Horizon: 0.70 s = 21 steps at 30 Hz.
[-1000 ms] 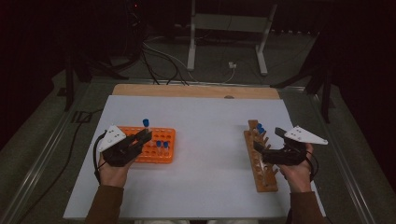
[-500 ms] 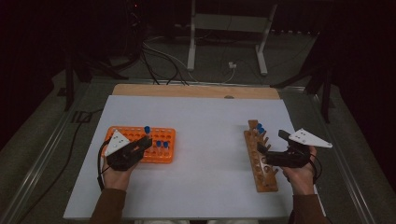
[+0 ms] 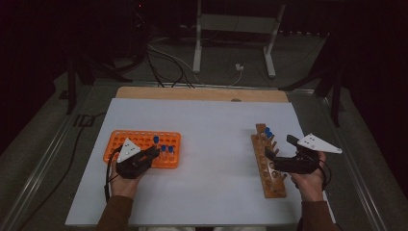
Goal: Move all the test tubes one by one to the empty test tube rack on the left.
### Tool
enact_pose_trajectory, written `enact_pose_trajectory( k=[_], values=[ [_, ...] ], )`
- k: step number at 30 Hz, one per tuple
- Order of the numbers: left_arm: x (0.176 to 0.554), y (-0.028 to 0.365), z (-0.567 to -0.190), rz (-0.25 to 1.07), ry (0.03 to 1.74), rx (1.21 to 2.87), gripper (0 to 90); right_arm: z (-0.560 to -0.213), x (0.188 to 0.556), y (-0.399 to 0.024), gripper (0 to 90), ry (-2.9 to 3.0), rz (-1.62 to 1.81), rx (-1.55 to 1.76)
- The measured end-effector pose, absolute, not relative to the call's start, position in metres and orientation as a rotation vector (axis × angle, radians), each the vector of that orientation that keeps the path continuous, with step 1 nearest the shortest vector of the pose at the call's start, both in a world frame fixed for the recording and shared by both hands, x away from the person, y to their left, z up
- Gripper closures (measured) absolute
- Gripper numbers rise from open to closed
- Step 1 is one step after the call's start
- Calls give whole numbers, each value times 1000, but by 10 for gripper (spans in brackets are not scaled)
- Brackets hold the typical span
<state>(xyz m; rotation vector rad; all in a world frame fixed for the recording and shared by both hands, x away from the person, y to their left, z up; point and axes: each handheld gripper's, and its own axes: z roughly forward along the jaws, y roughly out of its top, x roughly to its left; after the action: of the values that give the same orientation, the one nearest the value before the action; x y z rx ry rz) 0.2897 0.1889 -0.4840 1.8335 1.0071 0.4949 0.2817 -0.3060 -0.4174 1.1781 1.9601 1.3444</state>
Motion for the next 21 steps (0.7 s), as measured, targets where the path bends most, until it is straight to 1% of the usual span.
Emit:
enact_pose_trajectory(
  k=[2,12,14,21],
  values=[
    [289,188,-486,498,1015,1860,780,-418,282,-306,0,1960,1344,1179],
    [287,189,-486,491,1027,1858,781,-420,281,-307,0,1965,1310,1176],
    [287,189,-487,498,1028,1885,781,-420,281,-306,0,1964,1316,1177],
    [287,189,-489,493,1036,1898,782,-421,281,-303,0,1973,1298,1167]
  ],
)
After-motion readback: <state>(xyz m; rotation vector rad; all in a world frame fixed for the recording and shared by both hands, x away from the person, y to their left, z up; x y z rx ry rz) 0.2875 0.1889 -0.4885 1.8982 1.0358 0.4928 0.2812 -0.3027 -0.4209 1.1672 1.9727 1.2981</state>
